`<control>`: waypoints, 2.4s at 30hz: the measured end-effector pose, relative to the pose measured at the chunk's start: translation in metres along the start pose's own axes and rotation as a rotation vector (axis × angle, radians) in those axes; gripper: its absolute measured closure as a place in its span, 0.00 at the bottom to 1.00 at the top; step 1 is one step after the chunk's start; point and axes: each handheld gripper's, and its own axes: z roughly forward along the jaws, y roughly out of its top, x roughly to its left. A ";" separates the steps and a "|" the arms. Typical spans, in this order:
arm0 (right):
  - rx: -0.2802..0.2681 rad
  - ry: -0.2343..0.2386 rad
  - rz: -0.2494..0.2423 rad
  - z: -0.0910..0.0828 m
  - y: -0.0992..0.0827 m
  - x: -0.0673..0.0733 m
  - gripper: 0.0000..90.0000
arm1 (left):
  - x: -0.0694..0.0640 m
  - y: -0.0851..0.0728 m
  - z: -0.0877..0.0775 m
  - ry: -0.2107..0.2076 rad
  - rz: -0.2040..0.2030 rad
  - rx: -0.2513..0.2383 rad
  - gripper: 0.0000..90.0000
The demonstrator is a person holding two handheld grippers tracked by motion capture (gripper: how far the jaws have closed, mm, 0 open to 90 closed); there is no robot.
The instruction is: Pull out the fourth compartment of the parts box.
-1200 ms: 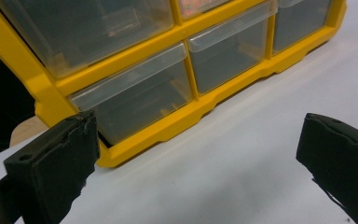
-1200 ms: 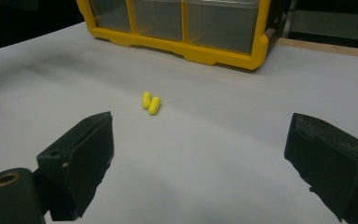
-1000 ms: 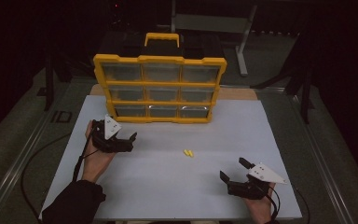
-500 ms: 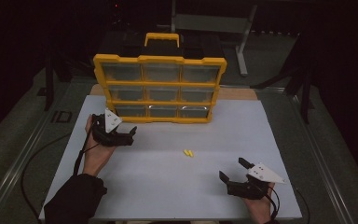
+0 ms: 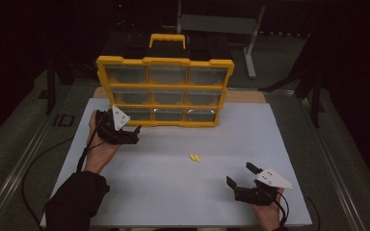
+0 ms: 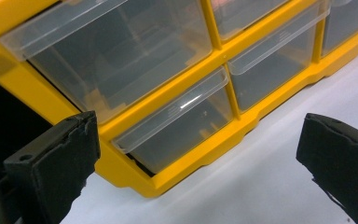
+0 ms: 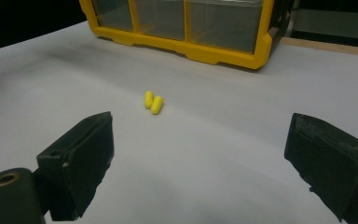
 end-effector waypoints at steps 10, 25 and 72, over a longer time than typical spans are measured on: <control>-0.001 -0.002 0.001 0.000 0.000 0.000 0.09 | -0.007 0.008 0.004 0.053 0.148 0.034 0.00; -0.002 -0.003 0.002 0.000 0.000 0.000 0.09 | -0.008 0.010 0.003 0.125 0.276 0.038 0.00; 0.000 0.004 0.001 0.001 0.000 0.000 0.09 | -0.014 0.032 0.011 0.375 0.486 0.077 0.00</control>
